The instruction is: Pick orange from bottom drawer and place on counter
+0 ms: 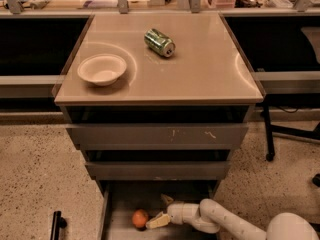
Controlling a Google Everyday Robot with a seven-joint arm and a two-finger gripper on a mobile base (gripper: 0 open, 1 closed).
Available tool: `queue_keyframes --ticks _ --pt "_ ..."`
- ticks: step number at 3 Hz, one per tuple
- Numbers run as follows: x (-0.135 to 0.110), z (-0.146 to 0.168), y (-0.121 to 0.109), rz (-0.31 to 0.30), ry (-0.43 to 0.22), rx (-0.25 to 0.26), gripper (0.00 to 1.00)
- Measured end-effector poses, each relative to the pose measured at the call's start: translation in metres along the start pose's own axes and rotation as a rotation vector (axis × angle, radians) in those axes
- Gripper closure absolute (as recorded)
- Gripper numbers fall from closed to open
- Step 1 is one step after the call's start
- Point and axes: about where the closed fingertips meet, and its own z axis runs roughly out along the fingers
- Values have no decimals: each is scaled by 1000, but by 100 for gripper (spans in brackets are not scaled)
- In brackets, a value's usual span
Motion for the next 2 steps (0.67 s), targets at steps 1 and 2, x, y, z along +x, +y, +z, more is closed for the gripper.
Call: queue_keyframes --ticks 1,2 --pt "2 25 -9 -36 24 -17 0" --pt "1 27 -10 -39 26 -18 0"
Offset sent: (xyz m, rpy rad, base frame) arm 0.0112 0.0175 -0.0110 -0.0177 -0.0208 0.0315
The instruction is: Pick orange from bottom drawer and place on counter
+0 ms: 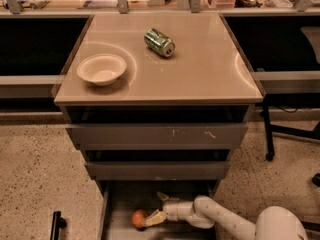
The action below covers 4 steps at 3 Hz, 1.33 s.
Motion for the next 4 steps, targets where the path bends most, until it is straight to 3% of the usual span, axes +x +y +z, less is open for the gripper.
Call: queue_keyframes --ticks 1,4 --pt "8 3 4 4 -10 23 0" --pt "28 54 13 -15 -28 -22 0"
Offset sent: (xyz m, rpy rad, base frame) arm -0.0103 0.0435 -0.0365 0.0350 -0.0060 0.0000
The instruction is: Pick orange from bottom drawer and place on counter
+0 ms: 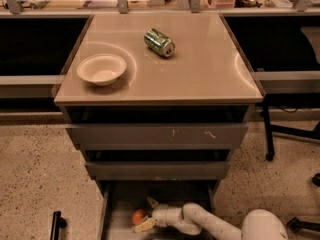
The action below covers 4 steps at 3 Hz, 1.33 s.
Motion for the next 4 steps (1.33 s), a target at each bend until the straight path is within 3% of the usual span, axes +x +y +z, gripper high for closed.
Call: queue_keyframes --ticks 3,4 --pt "30 21 2 -15 59 74 0" --pt "30 21 2 -15 60 75 19"
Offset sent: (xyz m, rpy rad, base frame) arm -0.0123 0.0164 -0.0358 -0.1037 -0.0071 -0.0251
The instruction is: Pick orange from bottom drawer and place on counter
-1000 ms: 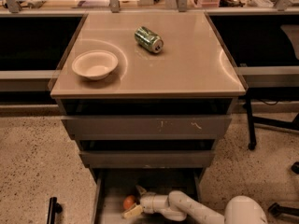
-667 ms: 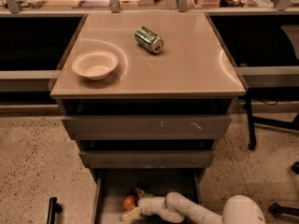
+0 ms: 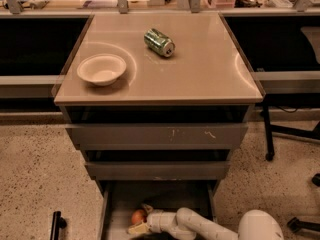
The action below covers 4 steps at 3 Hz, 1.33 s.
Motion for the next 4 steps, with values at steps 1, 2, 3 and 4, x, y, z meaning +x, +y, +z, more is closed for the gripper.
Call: queue_keyframes --ticks 1,2,3,4 --pt "0 0 0 0 0 0 42" --pt "0 0 0 0 0 0 65" --pt "0 0 0 0 0 0 88" --pt "0 0 0 0 0 0 100"
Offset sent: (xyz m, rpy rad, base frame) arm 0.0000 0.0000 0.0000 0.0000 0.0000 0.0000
